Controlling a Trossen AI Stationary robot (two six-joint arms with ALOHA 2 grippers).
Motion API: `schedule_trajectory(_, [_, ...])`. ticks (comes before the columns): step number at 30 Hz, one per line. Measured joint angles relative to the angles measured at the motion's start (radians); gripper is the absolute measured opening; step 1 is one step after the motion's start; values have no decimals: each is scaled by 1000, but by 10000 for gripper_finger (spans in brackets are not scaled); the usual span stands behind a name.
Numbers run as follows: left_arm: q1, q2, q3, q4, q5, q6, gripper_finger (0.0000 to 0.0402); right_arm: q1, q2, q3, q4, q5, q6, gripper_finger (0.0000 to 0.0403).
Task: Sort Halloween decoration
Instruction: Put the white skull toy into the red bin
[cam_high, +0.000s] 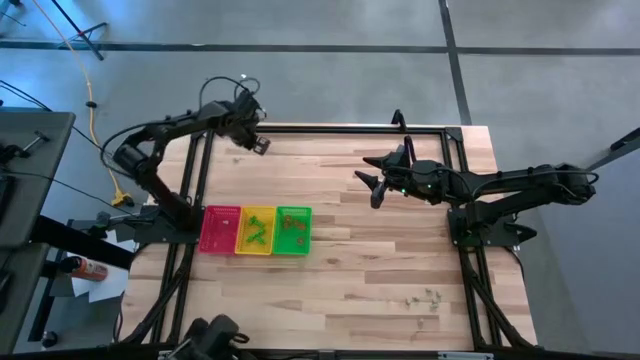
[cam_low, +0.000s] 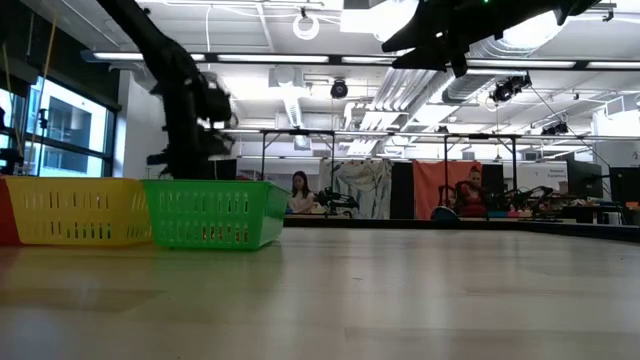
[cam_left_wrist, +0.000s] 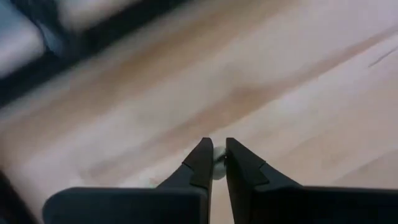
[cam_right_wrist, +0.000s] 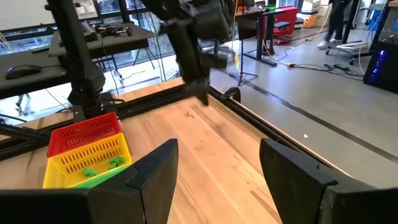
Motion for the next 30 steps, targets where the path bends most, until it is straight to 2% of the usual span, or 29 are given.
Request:
schedule_trajectory(6, [-33,-152,2,135,91,-11,14,0,0,0,1,0,0,222])
schedule_trajectory(10, [-94,-246,2,231,134,-43,14,0,0,0,4,0,0,222])
schedule_trajectory(16, [-263,-350,3,382,191,-51,14,0,0,0,18,0,3,222])
schedule_trajectory(21, [-436,-401,4,502,210,-54,14,0,0,0,59,-8,79,222])
schedule_trajectory(24, [-540,-416,4,571,214,-40,14,0,0,0,110,-52,106,222])
schedule_trajectory(30, [-694,-418,5,660,277,-25,14,0,0,0,279,-236,97,222])
